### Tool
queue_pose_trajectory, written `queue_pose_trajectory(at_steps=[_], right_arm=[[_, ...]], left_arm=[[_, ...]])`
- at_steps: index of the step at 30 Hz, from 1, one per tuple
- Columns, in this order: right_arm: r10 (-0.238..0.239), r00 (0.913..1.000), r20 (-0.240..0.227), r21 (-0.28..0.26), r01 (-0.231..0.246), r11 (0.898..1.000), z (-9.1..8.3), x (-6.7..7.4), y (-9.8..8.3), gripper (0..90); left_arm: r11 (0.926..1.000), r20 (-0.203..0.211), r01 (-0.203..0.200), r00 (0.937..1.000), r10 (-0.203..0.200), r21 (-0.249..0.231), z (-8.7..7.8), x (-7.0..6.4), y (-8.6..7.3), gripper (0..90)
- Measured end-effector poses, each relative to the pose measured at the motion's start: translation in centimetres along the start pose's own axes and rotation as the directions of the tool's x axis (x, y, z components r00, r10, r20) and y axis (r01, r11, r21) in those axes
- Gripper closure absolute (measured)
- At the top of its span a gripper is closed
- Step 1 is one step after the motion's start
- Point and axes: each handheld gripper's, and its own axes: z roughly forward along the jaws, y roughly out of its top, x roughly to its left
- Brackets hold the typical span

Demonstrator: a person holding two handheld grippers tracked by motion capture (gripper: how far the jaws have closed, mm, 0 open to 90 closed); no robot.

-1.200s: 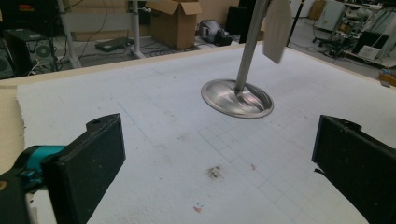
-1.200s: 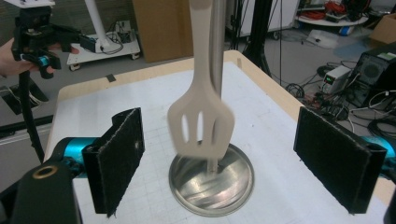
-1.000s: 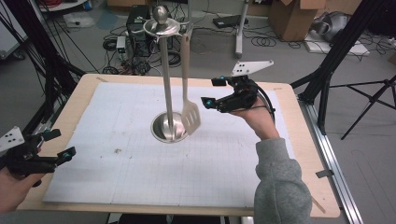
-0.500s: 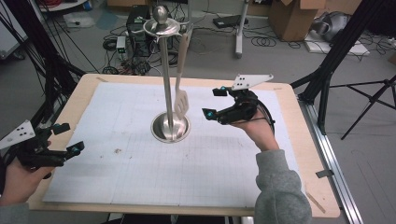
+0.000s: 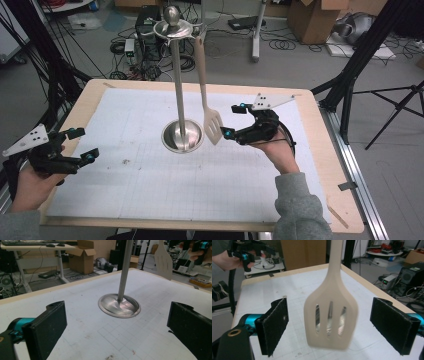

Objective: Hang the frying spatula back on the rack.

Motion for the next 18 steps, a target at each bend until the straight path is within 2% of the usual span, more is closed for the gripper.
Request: queue_pose_trajectory(at_steps=[12, 18], right_arm=[[0.027, 0.9995, 0.017, -0.053, -0.026, 0.998, -1.5, 0.4, -2.2, 14.4], [0.049, 0.9978, 0.046, -0.074, -0.045, 0.996, -2.6, 0.3, -3.3, 14.4]], left_arm=[[1.0000, 0.011, 0.001, 0.9999, -0.001, -0.003, 0.5, 0.1, 0.0, 3.1], [1.0000, 0.012, 0.003, 0.9999, -0.003, -0.003, 0.6, 0.1, 0.0, 3.1]])
